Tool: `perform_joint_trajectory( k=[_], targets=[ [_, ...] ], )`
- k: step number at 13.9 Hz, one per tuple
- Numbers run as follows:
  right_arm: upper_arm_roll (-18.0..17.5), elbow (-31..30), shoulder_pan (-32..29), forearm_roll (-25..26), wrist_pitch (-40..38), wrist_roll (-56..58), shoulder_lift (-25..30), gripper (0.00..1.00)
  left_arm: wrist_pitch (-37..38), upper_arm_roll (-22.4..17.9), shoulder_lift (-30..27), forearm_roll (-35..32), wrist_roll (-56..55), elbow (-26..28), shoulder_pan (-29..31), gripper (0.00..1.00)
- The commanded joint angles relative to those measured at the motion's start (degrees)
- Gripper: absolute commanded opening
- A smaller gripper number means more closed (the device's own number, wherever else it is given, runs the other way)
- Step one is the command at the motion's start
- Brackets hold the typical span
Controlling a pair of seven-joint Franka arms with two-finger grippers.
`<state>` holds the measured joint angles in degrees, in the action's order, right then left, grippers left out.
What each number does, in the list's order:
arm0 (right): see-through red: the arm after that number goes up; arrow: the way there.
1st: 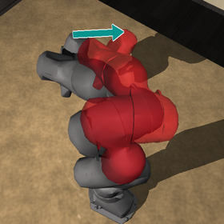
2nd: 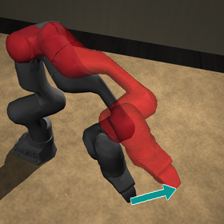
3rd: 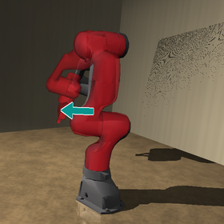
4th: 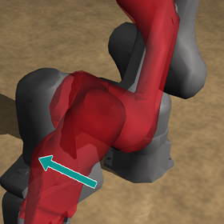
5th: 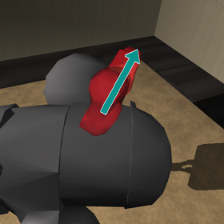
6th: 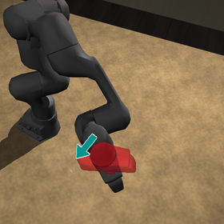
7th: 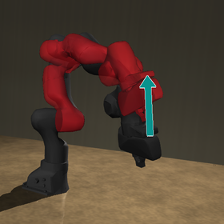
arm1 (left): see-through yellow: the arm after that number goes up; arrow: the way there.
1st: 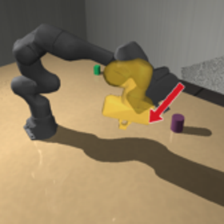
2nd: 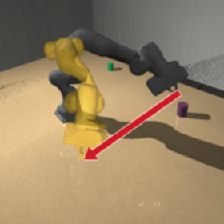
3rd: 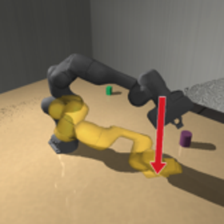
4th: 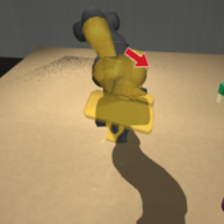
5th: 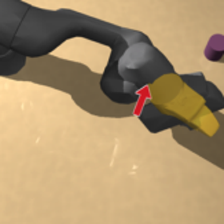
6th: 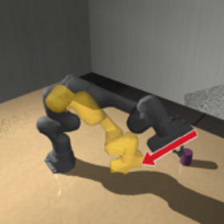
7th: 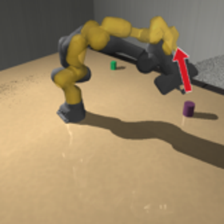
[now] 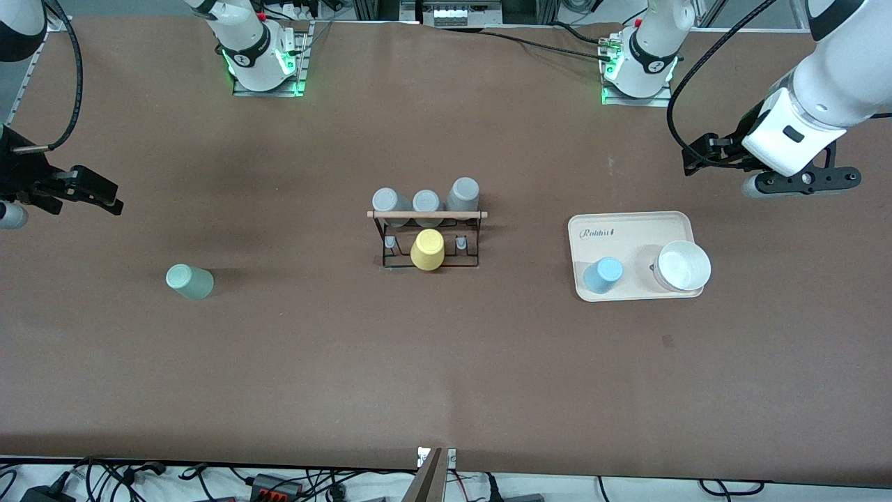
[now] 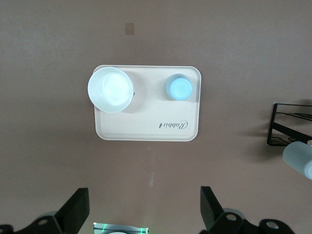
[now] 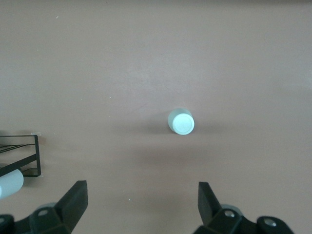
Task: Hang scattered cups on rack with three cups
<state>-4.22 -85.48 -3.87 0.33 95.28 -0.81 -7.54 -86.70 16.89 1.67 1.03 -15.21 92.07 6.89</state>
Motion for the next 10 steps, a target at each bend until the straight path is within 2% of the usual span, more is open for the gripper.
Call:
perform_joint_trajectory(
  k=[1,10],
  targets=[
    [-1.1,1.3,-0.6,1.3,-1.1,-1.8,-0.5,1.00,-0.7,-0.5,-1.5,1.4,1.2,1.2,0.1,1.00],
    [-1.2,1.8,-0.4,1.3,-1.3,-1.7,-0.1,1.00,-0.5,-0.5,-0.7,1.1,1.1,1.0,0.0,1.00]
  ],
)
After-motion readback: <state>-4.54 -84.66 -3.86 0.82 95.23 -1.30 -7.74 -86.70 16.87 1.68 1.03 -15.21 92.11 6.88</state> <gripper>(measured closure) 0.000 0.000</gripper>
